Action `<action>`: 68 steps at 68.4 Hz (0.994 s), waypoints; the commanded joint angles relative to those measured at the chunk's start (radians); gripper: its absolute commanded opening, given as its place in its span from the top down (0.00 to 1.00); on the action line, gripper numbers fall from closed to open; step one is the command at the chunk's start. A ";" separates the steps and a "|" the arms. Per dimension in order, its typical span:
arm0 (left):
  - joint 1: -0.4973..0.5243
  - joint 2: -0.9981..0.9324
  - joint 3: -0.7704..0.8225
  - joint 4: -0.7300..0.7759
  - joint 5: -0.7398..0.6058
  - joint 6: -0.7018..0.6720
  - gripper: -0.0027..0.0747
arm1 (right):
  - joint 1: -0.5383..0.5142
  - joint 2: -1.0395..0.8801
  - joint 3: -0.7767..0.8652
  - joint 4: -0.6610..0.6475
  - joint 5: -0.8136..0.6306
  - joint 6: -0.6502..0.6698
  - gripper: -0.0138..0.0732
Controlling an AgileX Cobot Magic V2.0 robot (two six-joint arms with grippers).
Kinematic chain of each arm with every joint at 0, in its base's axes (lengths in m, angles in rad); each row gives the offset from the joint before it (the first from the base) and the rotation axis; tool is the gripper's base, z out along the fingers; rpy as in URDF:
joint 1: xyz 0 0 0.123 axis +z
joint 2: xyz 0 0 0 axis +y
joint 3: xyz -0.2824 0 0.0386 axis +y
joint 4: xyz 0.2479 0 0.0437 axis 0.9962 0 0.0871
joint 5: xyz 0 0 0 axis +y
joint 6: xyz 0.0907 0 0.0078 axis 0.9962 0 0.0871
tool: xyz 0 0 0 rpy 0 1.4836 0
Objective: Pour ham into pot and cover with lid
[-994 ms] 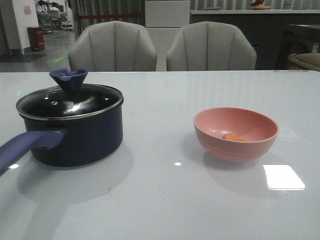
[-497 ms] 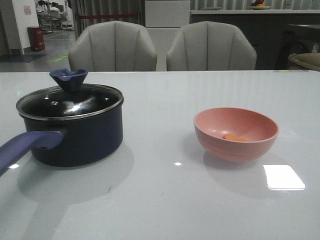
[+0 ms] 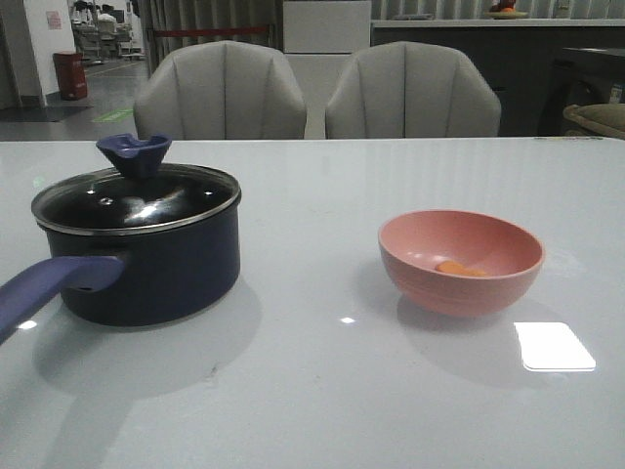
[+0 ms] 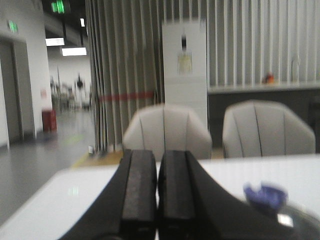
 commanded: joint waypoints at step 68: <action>0.001 0.380 -0.478 -0.088 0.551 -0.011 0.45 | -0.006 -0.019 -0.006 -0.010 -0.086 -0.006 0.66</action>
